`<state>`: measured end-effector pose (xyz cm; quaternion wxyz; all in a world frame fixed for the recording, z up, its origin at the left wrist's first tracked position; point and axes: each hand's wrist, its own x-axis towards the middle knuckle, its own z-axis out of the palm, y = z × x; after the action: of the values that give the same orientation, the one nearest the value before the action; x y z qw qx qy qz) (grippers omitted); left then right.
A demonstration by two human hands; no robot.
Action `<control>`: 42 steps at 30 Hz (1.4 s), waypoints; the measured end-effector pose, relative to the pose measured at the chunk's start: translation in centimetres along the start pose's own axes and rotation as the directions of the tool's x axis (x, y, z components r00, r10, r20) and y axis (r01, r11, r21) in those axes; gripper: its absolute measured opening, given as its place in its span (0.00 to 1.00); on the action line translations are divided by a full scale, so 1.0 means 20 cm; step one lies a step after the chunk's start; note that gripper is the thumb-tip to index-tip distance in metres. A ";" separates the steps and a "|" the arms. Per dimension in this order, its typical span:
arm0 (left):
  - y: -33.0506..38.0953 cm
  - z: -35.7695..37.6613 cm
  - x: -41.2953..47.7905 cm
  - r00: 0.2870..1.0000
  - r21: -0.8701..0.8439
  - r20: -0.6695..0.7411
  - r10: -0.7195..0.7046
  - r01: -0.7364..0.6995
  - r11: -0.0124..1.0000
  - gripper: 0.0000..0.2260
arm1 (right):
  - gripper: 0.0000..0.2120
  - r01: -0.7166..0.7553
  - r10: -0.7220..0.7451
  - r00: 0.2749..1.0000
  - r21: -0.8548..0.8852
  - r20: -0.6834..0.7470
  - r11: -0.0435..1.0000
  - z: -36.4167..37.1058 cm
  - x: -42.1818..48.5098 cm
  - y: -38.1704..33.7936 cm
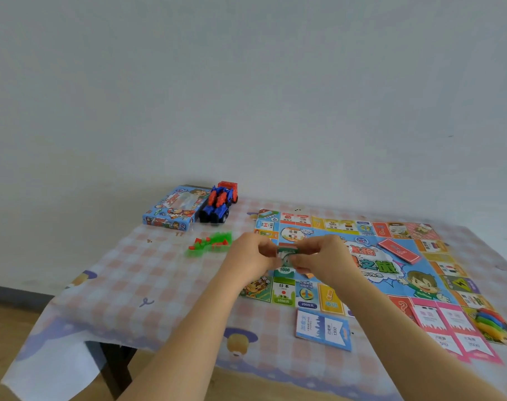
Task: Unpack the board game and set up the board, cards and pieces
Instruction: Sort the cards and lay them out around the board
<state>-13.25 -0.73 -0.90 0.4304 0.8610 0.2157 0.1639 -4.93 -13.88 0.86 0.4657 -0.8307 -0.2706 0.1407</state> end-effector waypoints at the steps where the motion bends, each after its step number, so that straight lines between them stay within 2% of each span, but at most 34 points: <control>1: 0.00 0.01 0.00 1.000 0.032 -0.004 0.009 -0.009 0.999 0.04 | 0.07 0.004 -0.004 1.000 -0.016 0.001 1.000 0.00 0.00 0.01; 7: -0.01 0.02 0.01 0.999 0.144 -0.002 0.050 -0.049 0.988 0.04 | 0.06 0.019 -0.019 1.000 0.013 -0.022 1.000 0.02 0.01 0.06; 9: 0.00 0.02 0.00 0.999 0.121 0.014 0.049 -0.051 0.991 0.03 | 0.04 0.031 -0.031 0.999 0.037 -0.022 0.999 0.02 0.00 0.06; 11: 0.01 0.00 0.01 0.999 -0.019 0.044 0.014 -0.013 1.000 0.02 | 0.02 0.025 -0.023 1.000 0.112 -0.020 0.993 0.00 0.01 0.05; 13: 0.03 -0.01 0.02 0.991 -0.245 0.106 -0.077 0.102 0.964 0.07 | 0.04 -0.015 0.019 1.000 0.224 -0.013 0.974 -0.04 0.02 0.03; 16: 0.10 -0.01 0.01 0.952 -0.573 0.279 -0.123 0.268 0.775 0.08 | 0.03 -0.034 0.038 0.999 0.365 -0.006 0.930 -0.09 0.02 -0.01; 18: 0.15 0.01 0.01 0.945 -0.646 0.314 -0.093 0.285 0.708 0.06 | 0.03 -0.001 0.020 0.999 0.354 -0.049 0.935 -0.12 0.02 -0.03; 22: 0.21 0.07 0.02 0.964 -0.643 0.262 -0.054 0.216 0.735 0.03 | 0.05 0.046 -0.005 0.979 0.196 -0.202 0.980 -0.18 0.01 -0.02; 24: 0.22 0.10 0.02 0.973 -0.652 0.228 -0.036 0.180 0.736 0.04 | 0.06 0.062 -0.022 0.972 0.165 -0.235 0.984 -0.21 0.01 -0.01; 33: 0.28 0.20 0.03 0.976 -0.794 0.215 -0.033 0.195 0.575 0.09 | 0.06 0.061 -0.008 0.968 0.207 -0.252 0.976 -0.29 0.00 0.04; 42: 0.33 0.27 0.09 0.976 -0.790 0.202 -0.080 0.211 0.575 0.09 | 0.06 0.043 0.033 0.963 0.276 -0.266 0.960 -0.33 0.02 0.07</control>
<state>-7.71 -6.94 1.59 0.8001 0.5606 0.1563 0.1454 -0.89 -18.81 3.05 0.6110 -0.7673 -0.1846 0.0626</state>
